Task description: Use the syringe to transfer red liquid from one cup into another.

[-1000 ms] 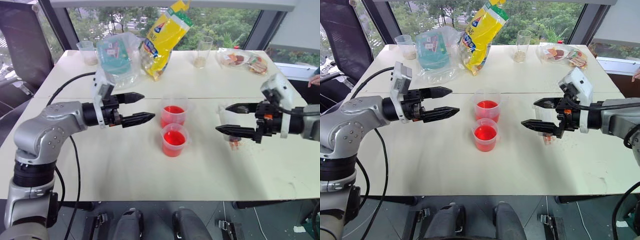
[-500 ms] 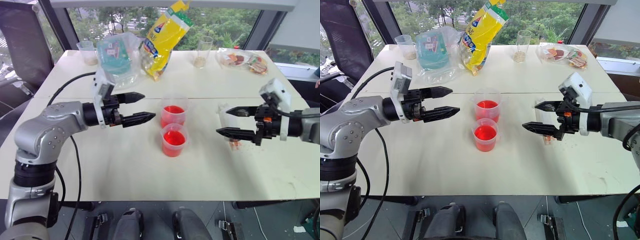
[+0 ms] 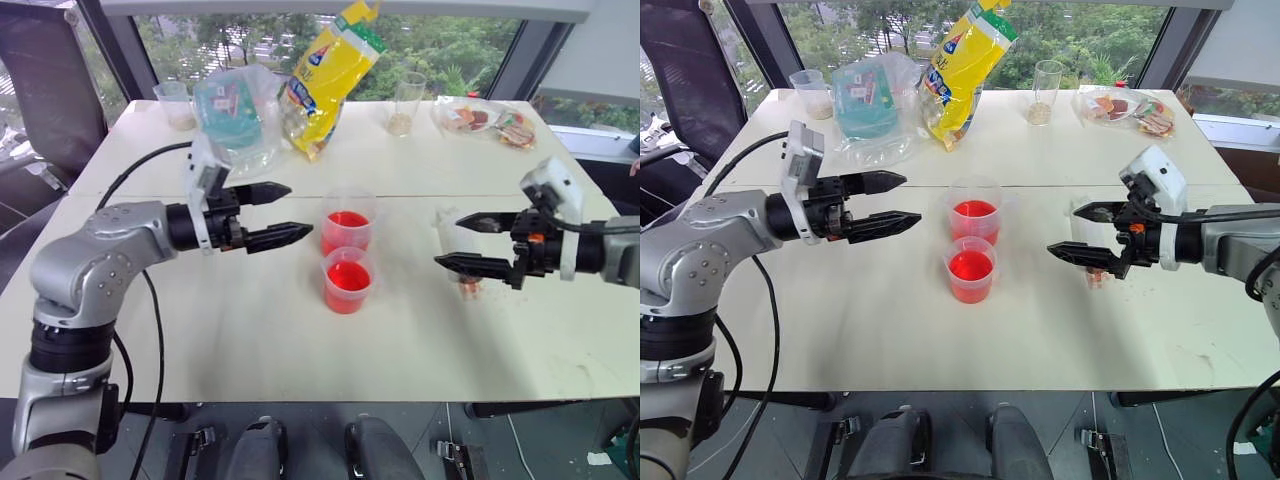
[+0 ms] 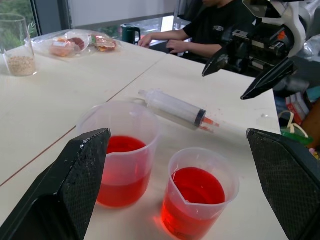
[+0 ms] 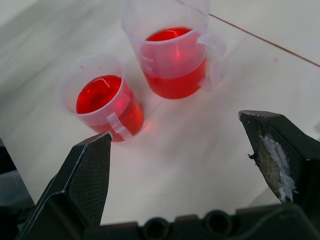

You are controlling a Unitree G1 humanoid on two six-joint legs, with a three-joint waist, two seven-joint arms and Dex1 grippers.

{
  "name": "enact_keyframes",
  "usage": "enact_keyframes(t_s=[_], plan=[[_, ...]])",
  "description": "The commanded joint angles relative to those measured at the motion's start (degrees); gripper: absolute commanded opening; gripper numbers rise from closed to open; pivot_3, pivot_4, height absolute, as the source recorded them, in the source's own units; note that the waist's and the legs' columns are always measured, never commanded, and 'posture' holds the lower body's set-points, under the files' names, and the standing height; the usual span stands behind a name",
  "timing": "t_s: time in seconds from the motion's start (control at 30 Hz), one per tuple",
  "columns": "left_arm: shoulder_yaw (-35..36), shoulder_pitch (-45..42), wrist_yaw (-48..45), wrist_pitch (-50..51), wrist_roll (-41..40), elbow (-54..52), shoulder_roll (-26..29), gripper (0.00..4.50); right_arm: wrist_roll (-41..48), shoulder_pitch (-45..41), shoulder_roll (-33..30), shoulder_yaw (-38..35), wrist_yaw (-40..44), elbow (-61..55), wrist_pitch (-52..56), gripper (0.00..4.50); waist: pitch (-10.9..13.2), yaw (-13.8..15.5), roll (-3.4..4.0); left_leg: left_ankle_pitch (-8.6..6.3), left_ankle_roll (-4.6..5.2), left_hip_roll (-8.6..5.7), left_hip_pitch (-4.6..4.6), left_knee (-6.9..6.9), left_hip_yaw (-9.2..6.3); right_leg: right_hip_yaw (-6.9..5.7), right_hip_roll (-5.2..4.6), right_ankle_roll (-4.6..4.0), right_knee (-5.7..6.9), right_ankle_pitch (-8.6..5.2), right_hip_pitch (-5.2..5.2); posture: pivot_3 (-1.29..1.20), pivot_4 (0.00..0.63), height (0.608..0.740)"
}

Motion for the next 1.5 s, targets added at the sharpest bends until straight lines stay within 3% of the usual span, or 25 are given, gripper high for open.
enact_keyframes(t_s=[0.03,0.23,0.43,0.57,1.0,1.1,1.23,1.27,1.4,1.5], plan=[[0.3,-0.8,0.0,-1.2,0.1,-1.3,-0.1,4.5,-1.6,-2.5,-1.5,1.4,-0.3,1.8,-0.2,4.44,0.0,0.0,0.0,0.0,0.0,0.0,0.01,0.0,0.0,0.0,0.0,0.0,0.0,0.0,0.0,0.0,0.15,0.74],[0.2,-0.3,0.2,-1.8,0.2,-1.5,-0.6,4.5,-5.6,-13.6,1.7,10.6,-5.4,11.4,8.3,4.44,0.0,-0.3,0.0,0.0,0.0,0.0,0.06,0.0,0.05,0.04,0.0,0.0,0.04,0.0,0.0,0.0,0.15,0.74],[-0.2,0.4,1.0,-2.3,0.6,-2.3,-2.0,4.5,-16.0,-24.8,8.4,19.2,-14.2,28.5,13.8,4.44,0.0,-0.3,0.0,0.0,0.0,-0.01,0.07,-0.01,0.07,0.06,-0.02,0.0,0.03,0.0,0.0,0.0,0.15,0.74],[-0.3,1.5,1.9,-3.0,0.8,-3.0,-2.6,4.5,-22.0,-29.9,13.6,22.3,-17.5,41.8,13.0,4.44,0.0,-0.2,0.0,0.0,-0.01,-0.01,0.04,-0.01,0.09,0.08,-0.02,0.0,0.02,0.0,-0.04,0.0,0.15,0.74],[1.0,3.5,4.3,-2.7,0.1,-5.2,-2.3,4.5,-32.8,-37.1,22.6,25.4,-15.4,65.9,1.8,4.44,0.0,-0.4,0.0,0.01,-0.01,-0.01,0.0,-0.03,0.11,0.07,-0.01,0.0,0.03,0.0,-0.09,0.0,0.15,0.74],[1.4,3.6,4.5,-2.6,0.0,-5.2,-2.0,4.5,-34.8,-37.8,23.8,25.7,-14.4,69.1,-1.0,3.63,0.0,-0.4,0.0,0.01,-0.02,-0.01,0.02,-0.02,0.1,0.07,-0.01,0.0,0.04,0.0,-0.08,0.0,0.15,0.74],[1.9,3.8,4.4,-2.4,-0.5,-5.1,-1.3,4.5,-36.7,-38.2,25.2,25.8,-13.1,70.7,-2.0,1.64,0.0,-0.6,0.0,0.01,-0.02,0.0,0.04,-0.03,0.11,0.07,0.0,-0.01,0.04,0.0,-0.07,0.0,0.15,0.74],[2.1,3.7,4.2,-2.3,-0.6,-4.8,-1.0,4.5,-37.0,-38.2,25.4,25.7,-12.8,70.8,-2.0,1.39,0.0,-0.6,0.0,0.01,-0.02,0.0,0.06,-0.03,0.11,0.07,0.01,-0.01,0.05,0.0,-0.07,0.0,0.15,0.74],[3.3,2.4,3.9,-2.3,-1.3,-3.1,-0.2,4.5,-37.9,-38.9,25.3,24.3,-12.6,70.2,-1.5,1.39,0.0,-0.6,0.0,0.02,-0.04,0.01,0.15,-0.03,0.11,0.07,0.01,-0.01,0.11,0.01,0.0,0.0,0.15,0.74],[3.6,1.3,3.3,-2.5,-1.2,-1.6,0.2,4.5,-35.6,-39.2,25.0,18.9,-14.7,62.4,-4.2,1.39,0.0,-0.5,0.02,0.02,-0.04,0.0,0.16,-0.03,0.12,0.07,0.01,-0.01,0.12,0.01,0.0,0.0,0.15,0.74]])
